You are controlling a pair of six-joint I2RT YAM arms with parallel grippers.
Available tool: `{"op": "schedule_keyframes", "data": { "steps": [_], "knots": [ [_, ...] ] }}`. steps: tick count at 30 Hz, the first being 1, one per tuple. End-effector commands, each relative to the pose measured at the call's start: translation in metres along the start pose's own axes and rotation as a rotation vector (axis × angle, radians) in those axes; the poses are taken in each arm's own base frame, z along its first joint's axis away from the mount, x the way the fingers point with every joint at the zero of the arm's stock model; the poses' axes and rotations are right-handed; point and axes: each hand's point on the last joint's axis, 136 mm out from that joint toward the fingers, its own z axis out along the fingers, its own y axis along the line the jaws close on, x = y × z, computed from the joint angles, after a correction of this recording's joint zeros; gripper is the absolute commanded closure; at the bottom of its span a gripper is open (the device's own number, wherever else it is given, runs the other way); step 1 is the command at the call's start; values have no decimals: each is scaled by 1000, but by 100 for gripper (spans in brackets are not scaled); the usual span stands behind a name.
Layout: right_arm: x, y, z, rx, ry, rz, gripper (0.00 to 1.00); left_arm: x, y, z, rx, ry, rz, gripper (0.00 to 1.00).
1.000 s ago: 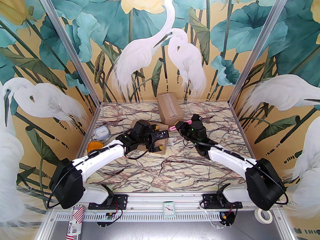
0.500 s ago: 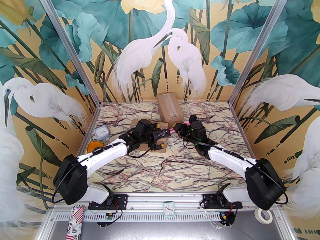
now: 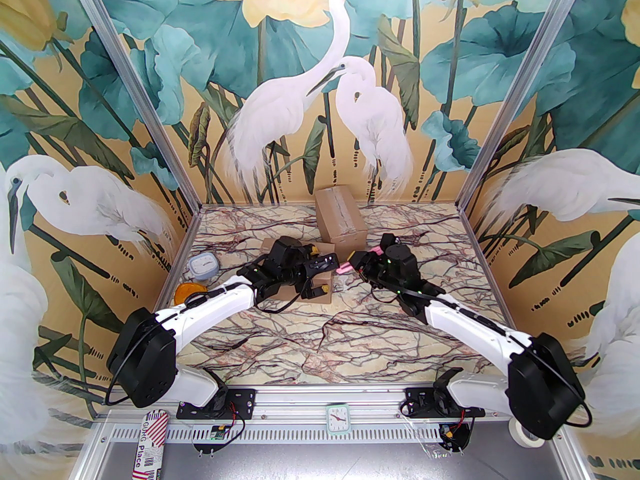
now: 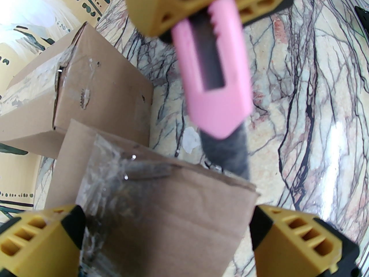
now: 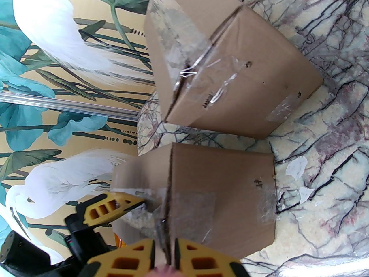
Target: Unpack the express box
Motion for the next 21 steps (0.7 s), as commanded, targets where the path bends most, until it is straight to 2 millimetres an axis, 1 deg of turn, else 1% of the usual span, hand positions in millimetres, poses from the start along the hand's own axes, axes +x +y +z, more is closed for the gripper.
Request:
{"op": "schedule_keyframes", "data": {
  "steps": [1, 4, 6, 9, 10, 13, 17, 19, 21],
  "knots": [
    [-16, -5, -10, 22, -67, -16, 100, 8, -20, -8, 77, 1, -42, 1],
    [-34, -9, -18, 33, -115, -24, 100, -1, -32, -18, 127, -55, -58, 1],
    [-49, -18, -24, 53, -149, -29, 100, -4, -37, -23, 153, -75, -76, 1],
    [-68, -42, -29, 86, -158, -8, 100, -7, -42, -28, 174, -81, -89, 0],
    [-74, -53, -29, 107, -150, 7, 100, -8, -42, -29, 173, -81, -93, 1],
    [-88, -84, -27, 147, -123, 25, 100, -12, -36, -34, 145, -86, -110, 1],
    [-100, -123, -19, 165, -66, 83, 100, -22, -19, -47, 64, -109, -190, 0],
    [-103, -142, -14, 180, -33, 100, 100, -27, -14, -56, 29, -132, -225, 0],
    [-103, -152, -5, 178, 10, 101, 100, -29, -9, -65, -11, -147, -265, 0]
  ]
}}
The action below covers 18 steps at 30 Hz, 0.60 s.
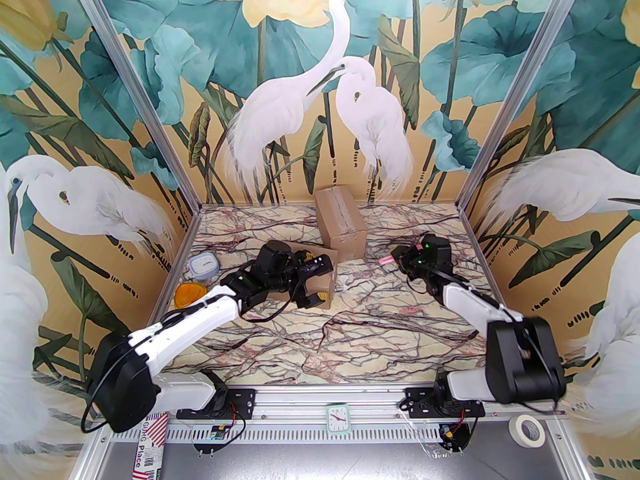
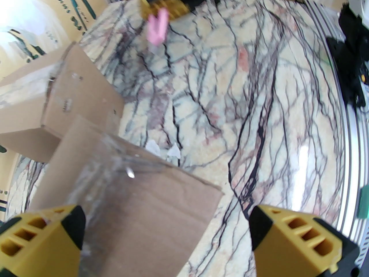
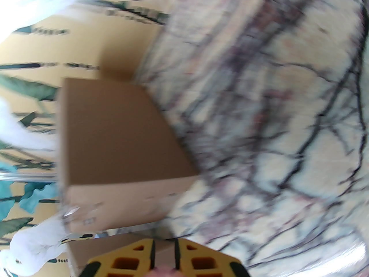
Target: Unpack the express box
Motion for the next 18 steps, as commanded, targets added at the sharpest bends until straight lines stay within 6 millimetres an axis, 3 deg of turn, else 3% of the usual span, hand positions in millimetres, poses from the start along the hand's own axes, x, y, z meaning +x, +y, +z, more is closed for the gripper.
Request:
{"op": "schedule_keyframes", "data": {
  "steps": [1, 5, 9, 16, 18],
  "knots": [
    [9, 2, 14, -65, 117, -60, 100, -9, 11, -18, -89, -36, -109, 0],
    [7, -21, 35, -30, 154, -27, 99, -10, 24, -37, -193, -46, -234, 0],
    [4, -36, 45, 17, 153, -26, 87, -2, 35, -55, -294, -39, -359, 0],
    [-5, -59, 41, 153, 102, -38, 41, 26, 65, -92, -494, -24, -617, 0],
    [-9, -60, 35, 184, 86, -53, 33, 32, 70, -100, -524, -33, -691, 0]
  ]
}}
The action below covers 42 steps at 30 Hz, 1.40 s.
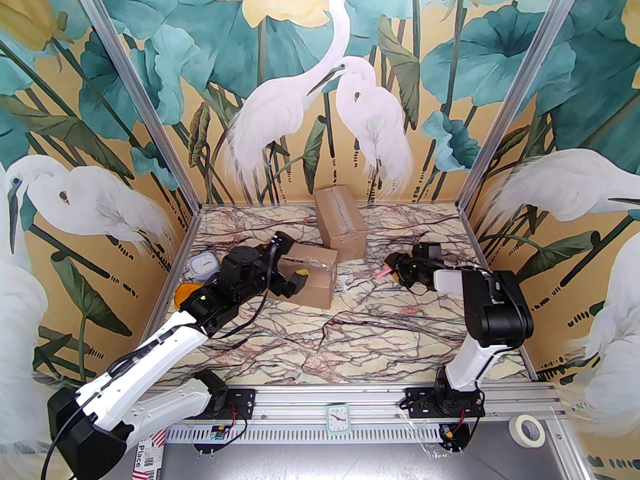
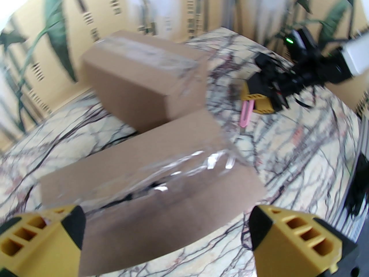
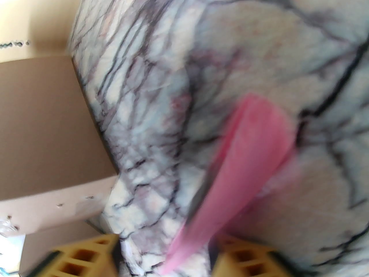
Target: Unpack the express box
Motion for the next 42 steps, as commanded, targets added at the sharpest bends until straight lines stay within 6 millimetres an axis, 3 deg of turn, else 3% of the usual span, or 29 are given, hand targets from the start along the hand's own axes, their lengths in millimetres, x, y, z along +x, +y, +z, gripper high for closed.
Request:
{"op": "schedule_keyframes", "data": {
  "steps": [1, 2, 3, 7, 10, 12, 15, 20, 24, 28, 32, 37, 42],
  "knots": [
    [-11, -9, -14, 94, -55, -33, 28, 15, 27, -9, -118, 39, -193, 0],
    [-14, -9, -20, 112, -74, -43, 10, 15, 32, -12, -139, 42, -234, 0],
    [-16, -8, -27, 131, -94, -58, 2, 16, 37, -15, -159, 50, -269, 0],
    [-28, 12, -69, 192, -221, -180, 1, 24, 55, -30, -259, 101, -465, 0],
    [-19, 63, -90, 188, -258, -432, 1, 38, 62, -36, -301, 162, -633, 0],
    [6, 115, -91, 111, -214, -649, 0, 51, 61, -36, -288, 207, -761, 0],
    [52, 173, -83, 34, -114, -917, 1, 67, 57, -33, -249, 269, -923, 0],
    [128, 236, -58, -133, 100, -1211, 1, 78, 47, -23, -194, 302, -1047, 0],
    [164, 249, -22, -147, 278, -1291, 1, 82, 43, -9, -155, 309, -1071, 0],
    [177, 248, 9, -114, 378, -1292, 1, 80, 40, 9, -100, 322, -1056, 0],
    [187, 248, 23, -113, 422, -1284, 1, 79, 40, 22, -68, 333, -1043, 0],
    [200, 237, 25, -73, 483, -1254, 4, 78, 49, 32, -56, 360, -1026, 0],
    [218, 237, 1, -84, 468, -1191, 5, 72, 64, 35, -62, 353, -997, 0]
  ]
}}
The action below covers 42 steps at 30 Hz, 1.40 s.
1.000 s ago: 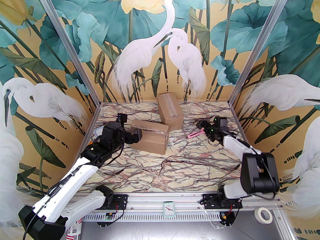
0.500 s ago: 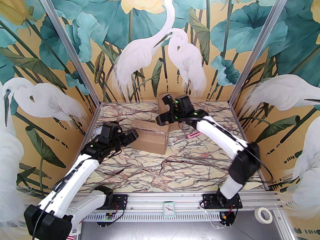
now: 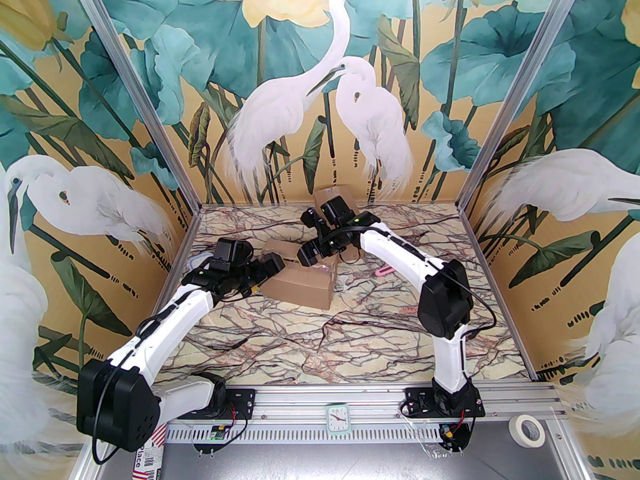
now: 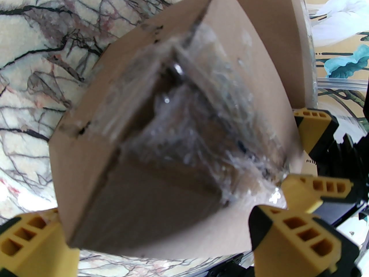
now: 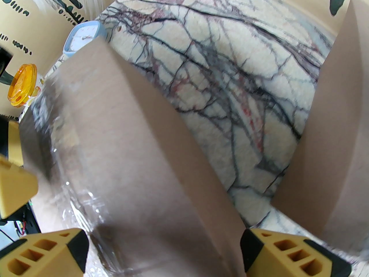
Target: Unpack the express box
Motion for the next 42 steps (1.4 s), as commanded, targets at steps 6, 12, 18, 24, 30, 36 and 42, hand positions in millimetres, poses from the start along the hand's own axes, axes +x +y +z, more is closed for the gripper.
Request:
{"op": "schedule_keyframes", "data": {
  "steps": [6, 12, 18, 24, 30, 36, 42],
  "knots": [
    [23, 45, -21, 16, -4, 84, 6, -23, -22, -5, 54, 5, 117, 1],
    [10, 36, -22, 256, -77, 41, 5, -13, -13, -15, 34, 5, 124, 0],
    [-1, 34, -17, 402, -102, -29, 5, -2, 5, -12, 12, -1, 106, 1],
    [-2, 31, -2, 458, -72, -89, 6, 4, 17, 5, -21, 45, 127, 1],
    [0, 22, 6, 512, -58, -106, 9, 7, 25, 8, -49, 51, 172, 1],
    [-7, 10, -4, 635, -91, -159, 24, 14, 43, 17, -114, 103, 230, 1],
    [-14, 4, -12, 727, -85, -213, 37, 21, 56, 26, -154, 152, 244, 4]
  ]
}}
